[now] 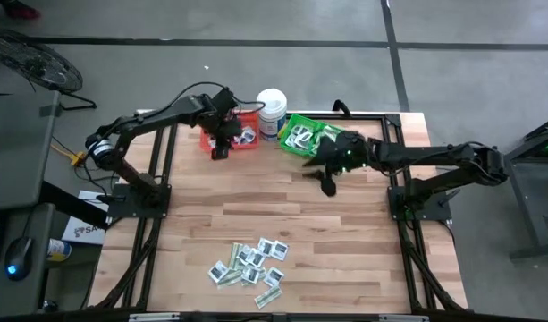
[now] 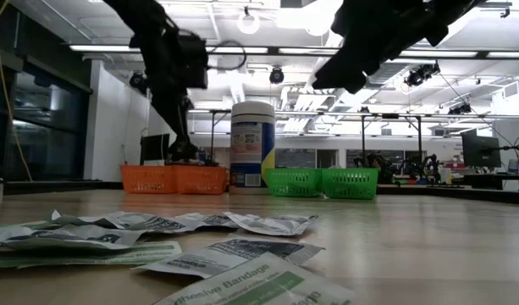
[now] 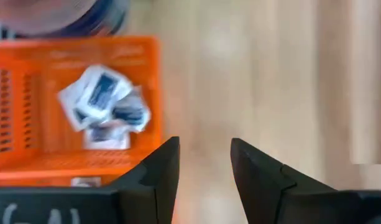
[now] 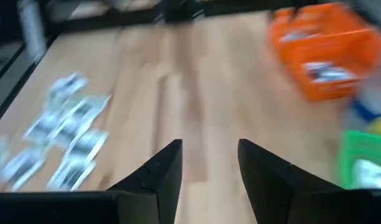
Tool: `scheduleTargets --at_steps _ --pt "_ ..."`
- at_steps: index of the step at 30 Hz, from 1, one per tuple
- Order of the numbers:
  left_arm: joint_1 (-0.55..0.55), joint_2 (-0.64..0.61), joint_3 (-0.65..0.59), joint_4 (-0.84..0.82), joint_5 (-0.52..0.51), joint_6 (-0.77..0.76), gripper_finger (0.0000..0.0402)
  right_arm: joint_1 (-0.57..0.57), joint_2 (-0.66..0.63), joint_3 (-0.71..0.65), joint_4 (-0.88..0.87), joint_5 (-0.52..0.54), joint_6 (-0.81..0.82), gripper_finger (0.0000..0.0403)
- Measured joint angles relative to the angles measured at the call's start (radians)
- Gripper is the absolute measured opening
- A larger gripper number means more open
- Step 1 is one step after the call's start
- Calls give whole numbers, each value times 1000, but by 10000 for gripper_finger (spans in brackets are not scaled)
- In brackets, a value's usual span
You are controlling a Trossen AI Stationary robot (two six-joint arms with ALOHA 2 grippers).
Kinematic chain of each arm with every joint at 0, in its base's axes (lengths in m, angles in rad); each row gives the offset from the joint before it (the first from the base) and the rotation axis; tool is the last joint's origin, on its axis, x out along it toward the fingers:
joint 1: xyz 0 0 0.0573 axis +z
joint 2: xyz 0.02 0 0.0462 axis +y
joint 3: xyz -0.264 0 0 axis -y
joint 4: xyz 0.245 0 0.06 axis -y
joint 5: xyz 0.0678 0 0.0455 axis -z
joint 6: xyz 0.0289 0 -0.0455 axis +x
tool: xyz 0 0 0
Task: Pick & Place First Aid Supplies
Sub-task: Put the black towelette pack into the left green bin
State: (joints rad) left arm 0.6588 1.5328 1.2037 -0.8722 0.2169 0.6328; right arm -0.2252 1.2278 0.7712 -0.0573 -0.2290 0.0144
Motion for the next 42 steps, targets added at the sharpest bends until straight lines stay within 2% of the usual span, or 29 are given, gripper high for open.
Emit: scheduleTargets --at_steps 3,8,10,16,21,25,30,35,42 --pt "-74 -50 0 -37 0 -61 138 48 13 0 -28 -23 -26 149" --pt "-210 -176 0 -36 -17 -222 137 112 16 0 -24 -8 57 149" --pt "-281 -231 -1 -34 -78 -298 137 147 16 0 -24 4 63 149" --pt "-561 -359 -1 -35 -382 -535 137 252 47 0 -28 18 69 149" --pt "-820 -380 -1 -37 -621 -725 137 348 177 84 -103 66 77 149" --pt "-986 -379 -1 -37 -728 -804 137 402 301 204 -179 122 114 149" --pt "-1163 -378 -1 -40 -860 -877 137 453 449 348 -310 138 187 149" --pt "-1308 -378 -1 -44 -976 -931 137 501 595 457 -373 114 218 161" --pt "-1426 -377 -2 -44 -1057 -959 137 519 753 569 -374 53 337 210"
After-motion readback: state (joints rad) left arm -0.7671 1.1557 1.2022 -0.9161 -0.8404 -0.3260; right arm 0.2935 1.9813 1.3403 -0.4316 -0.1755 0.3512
